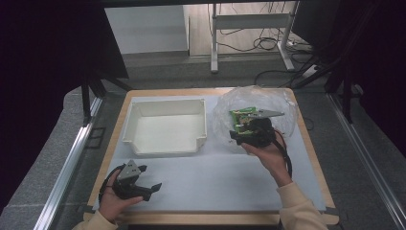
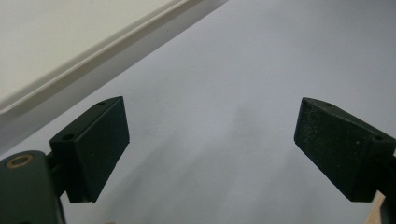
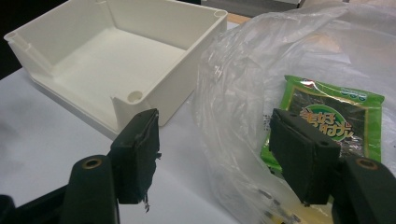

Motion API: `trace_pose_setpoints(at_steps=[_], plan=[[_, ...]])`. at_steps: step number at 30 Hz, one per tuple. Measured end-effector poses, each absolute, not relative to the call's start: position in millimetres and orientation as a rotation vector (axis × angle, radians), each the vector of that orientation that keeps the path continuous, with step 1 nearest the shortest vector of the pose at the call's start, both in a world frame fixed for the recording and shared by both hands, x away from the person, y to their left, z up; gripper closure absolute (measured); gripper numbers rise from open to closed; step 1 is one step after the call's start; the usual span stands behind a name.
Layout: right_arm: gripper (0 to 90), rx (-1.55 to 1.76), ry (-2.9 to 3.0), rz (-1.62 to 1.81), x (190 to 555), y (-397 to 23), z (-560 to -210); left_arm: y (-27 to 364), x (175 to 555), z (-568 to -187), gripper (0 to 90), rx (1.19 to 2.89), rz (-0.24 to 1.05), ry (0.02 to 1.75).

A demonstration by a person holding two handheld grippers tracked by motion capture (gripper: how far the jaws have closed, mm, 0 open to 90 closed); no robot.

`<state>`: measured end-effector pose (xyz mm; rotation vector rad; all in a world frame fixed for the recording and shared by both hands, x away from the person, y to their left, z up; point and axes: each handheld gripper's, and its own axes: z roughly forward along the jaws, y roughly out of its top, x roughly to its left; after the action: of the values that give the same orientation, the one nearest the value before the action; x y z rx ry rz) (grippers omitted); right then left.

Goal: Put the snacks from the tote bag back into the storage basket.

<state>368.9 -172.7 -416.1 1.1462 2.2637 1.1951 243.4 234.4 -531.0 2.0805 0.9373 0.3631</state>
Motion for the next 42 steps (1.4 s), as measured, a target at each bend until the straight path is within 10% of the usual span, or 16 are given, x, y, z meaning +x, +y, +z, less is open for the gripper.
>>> trace_pose_setpoints(at_steps=[42], plan=[[33.8,1.304,2.222,1.089,441.1,-192.6,-418.0,237.7,242.8,-529.0,10.0,2.054,0.343,0.943]])
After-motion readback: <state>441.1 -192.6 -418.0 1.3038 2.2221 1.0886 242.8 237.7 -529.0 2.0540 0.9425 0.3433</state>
